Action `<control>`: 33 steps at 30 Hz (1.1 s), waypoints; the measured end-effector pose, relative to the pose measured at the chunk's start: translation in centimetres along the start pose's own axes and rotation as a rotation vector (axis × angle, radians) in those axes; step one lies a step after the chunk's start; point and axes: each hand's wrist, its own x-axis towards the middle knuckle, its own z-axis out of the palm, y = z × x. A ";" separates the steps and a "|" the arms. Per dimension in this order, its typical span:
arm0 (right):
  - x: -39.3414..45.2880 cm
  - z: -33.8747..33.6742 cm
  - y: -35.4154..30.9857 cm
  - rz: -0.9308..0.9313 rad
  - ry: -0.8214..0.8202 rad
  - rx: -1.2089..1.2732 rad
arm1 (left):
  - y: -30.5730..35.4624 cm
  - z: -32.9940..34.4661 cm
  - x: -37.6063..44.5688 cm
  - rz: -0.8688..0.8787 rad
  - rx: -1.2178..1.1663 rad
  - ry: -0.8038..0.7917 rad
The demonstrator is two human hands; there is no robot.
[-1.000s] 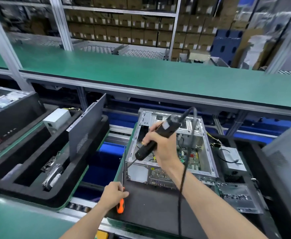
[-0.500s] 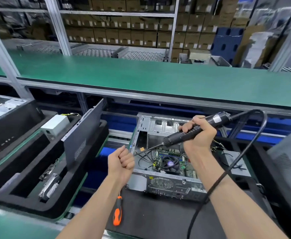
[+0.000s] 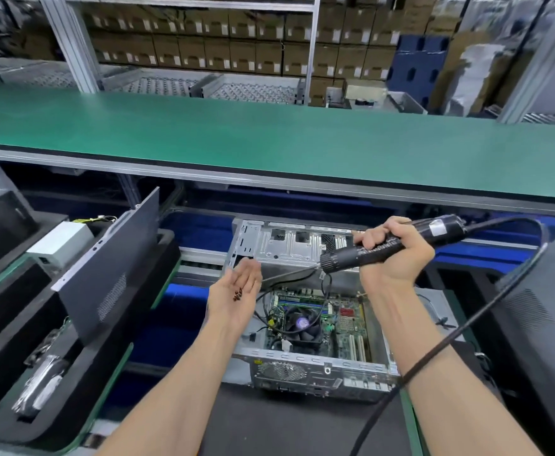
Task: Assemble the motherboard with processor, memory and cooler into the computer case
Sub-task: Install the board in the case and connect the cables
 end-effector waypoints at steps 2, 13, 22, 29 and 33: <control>0.6 -0.4 0.5 0.007 0.012 -0.007 | -0.4 -0.1 0.8 -0.044 0.043 -0.046; 3.3 -1.6 2.1 0.027 0.039 -0.025 | -1.8 -0.2 4.1 -0.108 0.107 -0.091; 4.1 -2.6 2.3 0.026 0.068 -0.022 | -2.0 -0.3 4.8 -0.160 0.108 -0.113; 4.8 -3.1 1.7 -0.022 0.077 -0.044 | -2.5 -0.9 4.8 -0.156 0.364 0.136; 5.0 -3.1 2.1 -0.023 0.084 -0.055 | -2.8 -1.1 5.2 -0.137 0.402 0.175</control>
